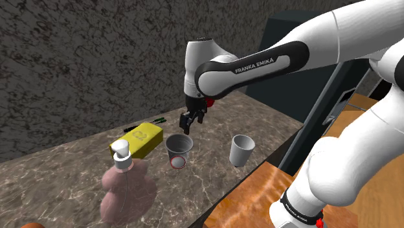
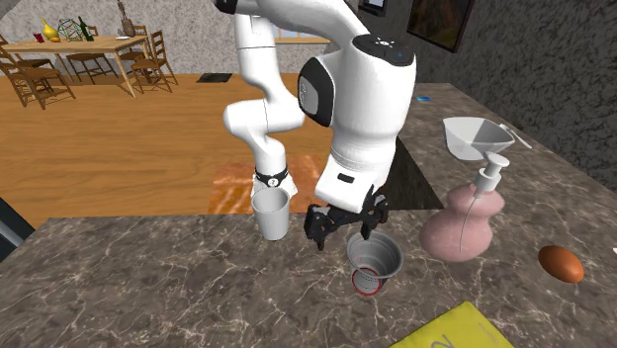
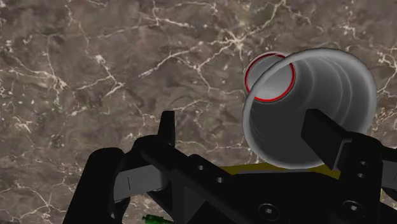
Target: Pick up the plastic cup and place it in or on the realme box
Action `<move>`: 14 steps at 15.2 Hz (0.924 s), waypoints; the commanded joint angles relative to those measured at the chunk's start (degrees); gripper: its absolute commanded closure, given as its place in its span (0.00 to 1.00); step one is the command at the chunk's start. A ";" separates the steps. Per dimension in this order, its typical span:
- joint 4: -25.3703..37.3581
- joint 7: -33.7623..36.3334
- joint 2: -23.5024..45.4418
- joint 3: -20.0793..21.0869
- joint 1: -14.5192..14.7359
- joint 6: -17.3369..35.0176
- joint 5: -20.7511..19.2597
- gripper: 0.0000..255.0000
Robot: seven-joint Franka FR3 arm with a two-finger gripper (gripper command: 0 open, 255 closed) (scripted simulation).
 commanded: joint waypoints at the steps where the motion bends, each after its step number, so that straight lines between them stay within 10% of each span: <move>1: 1.16 2.27 4.06 1.20 0.45 2.93 -0.51 0.00; 14: -0.97 3.80 8.86 1.61 0.49 9.75 -1.82 0.00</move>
